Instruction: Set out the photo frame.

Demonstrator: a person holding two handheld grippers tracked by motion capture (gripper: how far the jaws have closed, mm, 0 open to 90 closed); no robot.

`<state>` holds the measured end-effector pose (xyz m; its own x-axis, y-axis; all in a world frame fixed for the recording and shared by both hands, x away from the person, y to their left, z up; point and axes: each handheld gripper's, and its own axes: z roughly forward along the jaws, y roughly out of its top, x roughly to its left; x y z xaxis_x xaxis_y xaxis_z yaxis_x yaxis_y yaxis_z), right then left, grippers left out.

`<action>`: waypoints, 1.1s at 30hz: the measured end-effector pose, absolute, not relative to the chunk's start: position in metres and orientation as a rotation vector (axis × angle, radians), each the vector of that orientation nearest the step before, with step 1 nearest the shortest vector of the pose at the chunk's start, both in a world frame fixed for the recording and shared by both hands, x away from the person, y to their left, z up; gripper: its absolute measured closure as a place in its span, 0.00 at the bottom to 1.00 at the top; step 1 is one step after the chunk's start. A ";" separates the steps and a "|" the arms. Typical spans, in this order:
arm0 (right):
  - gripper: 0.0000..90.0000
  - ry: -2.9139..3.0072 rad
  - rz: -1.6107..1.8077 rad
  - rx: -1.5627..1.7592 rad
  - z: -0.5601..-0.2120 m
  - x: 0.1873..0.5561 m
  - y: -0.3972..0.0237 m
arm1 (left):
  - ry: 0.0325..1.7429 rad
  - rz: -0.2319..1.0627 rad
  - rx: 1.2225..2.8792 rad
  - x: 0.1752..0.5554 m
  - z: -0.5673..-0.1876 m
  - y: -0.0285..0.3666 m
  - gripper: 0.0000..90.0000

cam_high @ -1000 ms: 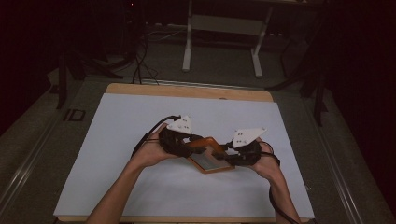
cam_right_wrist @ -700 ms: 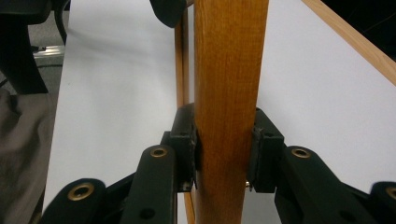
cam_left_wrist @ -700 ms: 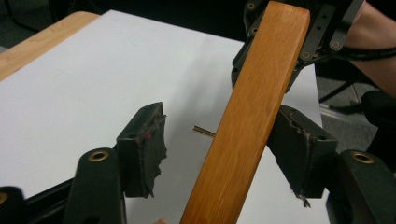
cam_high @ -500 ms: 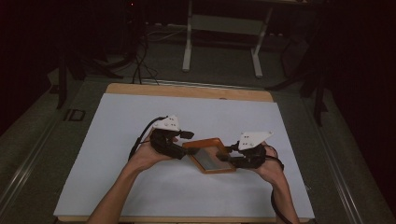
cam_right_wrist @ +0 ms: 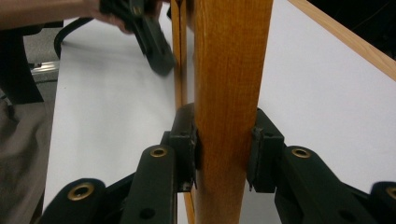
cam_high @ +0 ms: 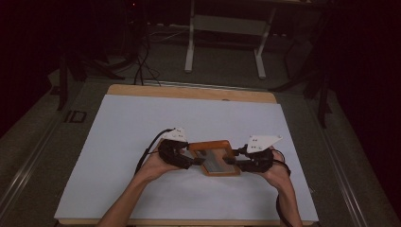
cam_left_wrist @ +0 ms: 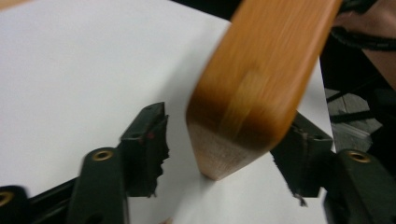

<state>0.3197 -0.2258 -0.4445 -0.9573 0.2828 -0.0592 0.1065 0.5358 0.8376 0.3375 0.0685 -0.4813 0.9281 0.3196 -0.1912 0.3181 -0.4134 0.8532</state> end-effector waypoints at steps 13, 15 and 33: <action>0.76 2.592 1.390 0.341 -0.448 0.319 -0.234 | 0.408 0.100 2.092 0.328 -0.489 0.051 0.66; 0.75 2.594 1.389 0.332 -0.448 0.320 -0.235 | 0.401 0.101 2.094 0.327 -0.488 0.051 0.67; 0.73 2.607 1.359 0.305 -0.450 0.318 -0.235 | 0.372 0.141 2.123 0.321 -0.482 0.051 0.72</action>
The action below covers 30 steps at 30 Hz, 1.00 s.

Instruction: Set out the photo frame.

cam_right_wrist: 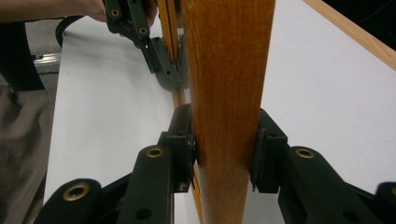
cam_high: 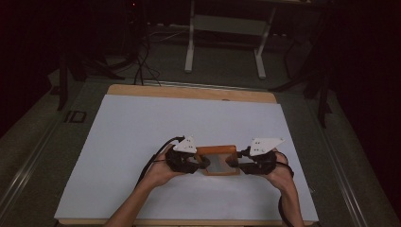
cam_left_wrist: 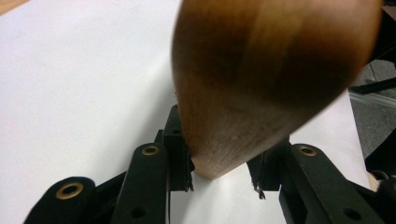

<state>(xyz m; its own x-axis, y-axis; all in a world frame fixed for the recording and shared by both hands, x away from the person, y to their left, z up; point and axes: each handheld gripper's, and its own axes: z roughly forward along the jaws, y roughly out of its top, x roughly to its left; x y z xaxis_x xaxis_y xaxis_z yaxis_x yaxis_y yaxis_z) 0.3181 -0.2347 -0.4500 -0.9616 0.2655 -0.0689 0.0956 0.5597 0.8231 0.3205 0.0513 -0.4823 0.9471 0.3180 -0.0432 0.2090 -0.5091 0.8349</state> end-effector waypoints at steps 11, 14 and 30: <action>0.73 2.599 1.348 0.276 -0.450 0.316 -0.227 | 0.375 0.173 2.127 0.316 -0.476 0.059 0.72; 0.73 2.597 1.350 0.269 -0.449 0.316 -0.225 | 0.375 0.182 2.123 0.314 -0.474 0.061 0.72; 0.73 2.580 1.357 0.248 -0.447 0.313 -0.218 | 0.378 0.214 2.136 0.309 -0.467 0.067 0.72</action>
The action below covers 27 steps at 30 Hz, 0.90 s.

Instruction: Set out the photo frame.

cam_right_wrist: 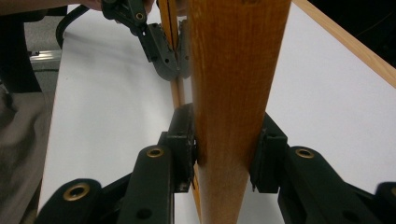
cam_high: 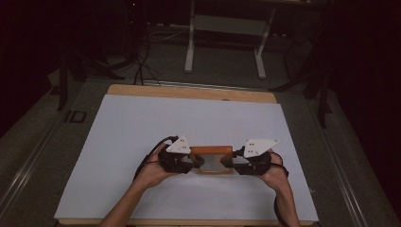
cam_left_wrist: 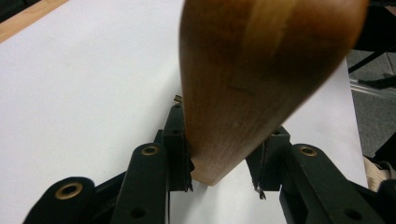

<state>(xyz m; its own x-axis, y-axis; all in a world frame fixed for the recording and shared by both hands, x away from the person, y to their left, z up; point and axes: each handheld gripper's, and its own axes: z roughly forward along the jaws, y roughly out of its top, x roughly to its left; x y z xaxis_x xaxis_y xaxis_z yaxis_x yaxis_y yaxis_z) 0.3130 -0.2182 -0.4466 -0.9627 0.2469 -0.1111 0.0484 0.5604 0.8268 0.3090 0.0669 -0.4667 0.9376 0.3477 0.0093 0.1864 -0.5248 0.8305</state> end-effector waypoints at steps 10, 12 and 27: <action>0.73 2.569 1.370 0.233 -0.444 0.311 -0.213 | 0.381 0.227 2.148 0.306 -0.461 0.073 0.72; 0.73 2.567 1.376 0.229 -0.444 0.312 -0.212 | 0.386 0.227 2.147 0.306 -0.461 0.074 0.71; 0.74 2.562 1.394 0.227 -0.445 0.312 -0.199 | 0.394 0.238 2.169 0.304 -0.456 0.088 0.71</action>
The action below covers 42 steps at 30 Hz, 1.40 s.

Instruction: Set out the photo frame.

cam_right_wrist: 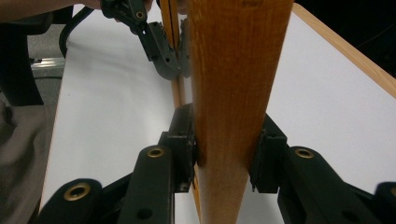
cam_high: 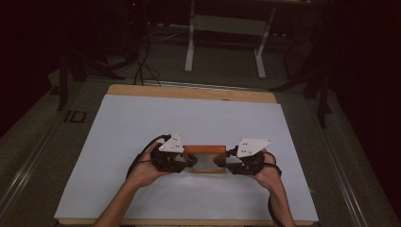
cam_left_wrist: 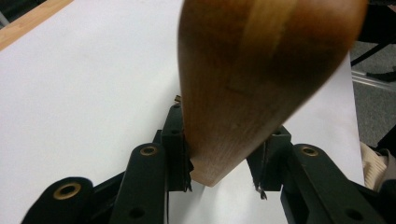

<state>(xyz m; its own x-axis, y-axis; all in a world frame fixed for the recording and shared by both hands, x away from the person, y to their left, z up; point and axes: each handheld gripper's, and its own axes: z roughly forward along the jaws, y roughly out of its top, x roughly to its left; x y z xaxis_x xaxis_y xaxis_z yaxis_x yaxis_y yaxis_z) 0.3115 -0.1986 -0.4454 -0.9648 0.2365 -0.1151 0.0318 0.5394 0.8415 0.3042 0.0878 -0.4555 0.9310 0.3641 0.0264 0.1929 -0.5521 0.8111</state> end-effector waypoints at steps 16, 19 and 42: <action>0.74 2.553 1.438 0.237 -0.446 0.313 -0.186 | 0.404 0.237 2.162 0.304 -0.451 0.101 0.71; 0.74 2.563 1.435 0.247 -0.448 0.314 -0.184 | 0.407 0.243 2.170 0.305 -0.451 0.102 0.70; 0.72 2.571 1.528 0.326 -0.464 0.324 -0.165 | 0.470 0.225 2.151 0.306 -0.455 0.124 0.70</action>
